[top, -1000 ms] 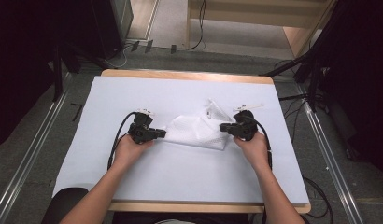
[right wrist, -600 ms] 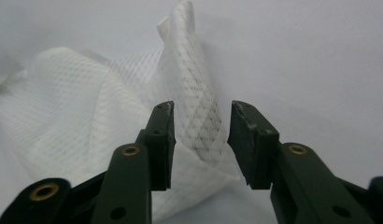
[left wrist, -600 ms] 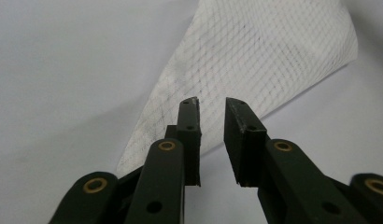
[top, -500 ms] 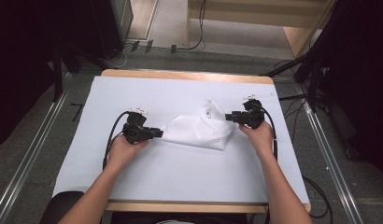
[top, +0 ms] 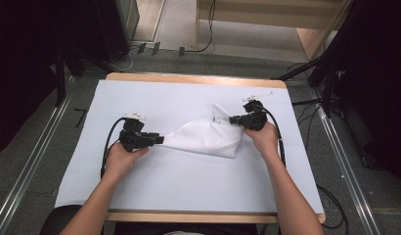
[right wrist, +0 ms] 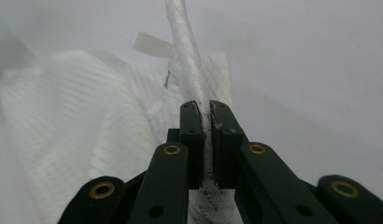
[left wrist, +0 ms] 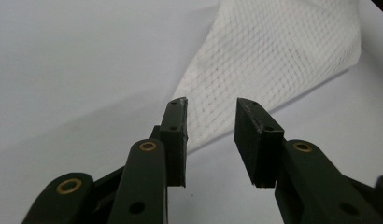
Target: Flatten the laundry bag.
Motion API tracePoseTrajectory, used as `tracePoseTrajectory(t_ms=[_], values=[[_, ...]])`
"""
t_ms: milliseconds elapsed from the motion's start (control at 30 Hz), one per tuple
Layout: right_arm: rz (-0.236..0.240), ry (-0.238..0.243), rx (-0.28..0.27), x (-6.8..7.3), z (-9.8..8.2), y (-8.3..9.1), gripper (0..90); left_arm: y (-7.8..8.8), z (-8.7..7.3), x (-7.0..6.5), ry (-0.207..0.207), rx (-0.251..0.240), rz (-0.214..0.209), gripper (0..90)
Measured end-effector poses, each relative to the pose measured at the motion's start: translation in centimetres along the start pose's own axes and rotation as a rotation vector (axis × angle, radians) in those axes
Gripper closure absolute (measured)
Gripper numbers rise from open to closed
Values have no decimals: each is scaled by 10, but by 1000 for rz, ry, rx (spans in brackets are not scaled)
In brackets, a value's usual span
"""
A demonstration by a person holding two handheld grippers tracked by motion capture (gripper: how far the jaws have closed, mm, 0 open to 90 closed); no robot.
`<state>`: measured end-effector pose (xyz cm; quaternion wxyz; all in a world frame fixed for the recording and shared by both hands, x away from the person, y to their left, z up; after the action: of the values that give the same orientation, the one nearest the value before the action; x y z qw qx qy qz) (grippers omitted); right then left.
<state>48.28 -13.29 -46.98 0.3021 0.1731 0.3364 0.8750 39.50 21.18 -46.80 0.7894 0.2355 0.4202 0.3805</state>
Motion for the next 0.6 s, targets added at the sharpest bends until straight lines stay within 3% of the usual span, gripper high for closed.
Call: tracePoseTrajectory(t_ms=[200, 400, 600], values=[[25, 72, -96, 35, 13, 34, 868, 7, 3, 3, 8, -16, 6, 636], [68, 116, -130, 71, 9, 53, 866, 8, 5, 2, 2, -24, 2, 620], [111, 150, -139, 101, 2, 61, 866, 5, 9, 3, 9, -23, 3, 584]])
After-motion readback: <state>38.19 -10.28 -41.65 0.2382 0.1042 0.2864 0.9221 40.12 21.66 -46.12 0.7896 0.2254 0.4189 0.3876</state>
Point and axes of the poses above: each handheld gripper's, and its own axes: y roughly backward along the jaws, z roughly out of its top, x roughly to its left, the point moved 5 cm from there along -y, roughly forward along the jaws, and after that the axes turned 15 degrees about y, right-handed, at the moved point
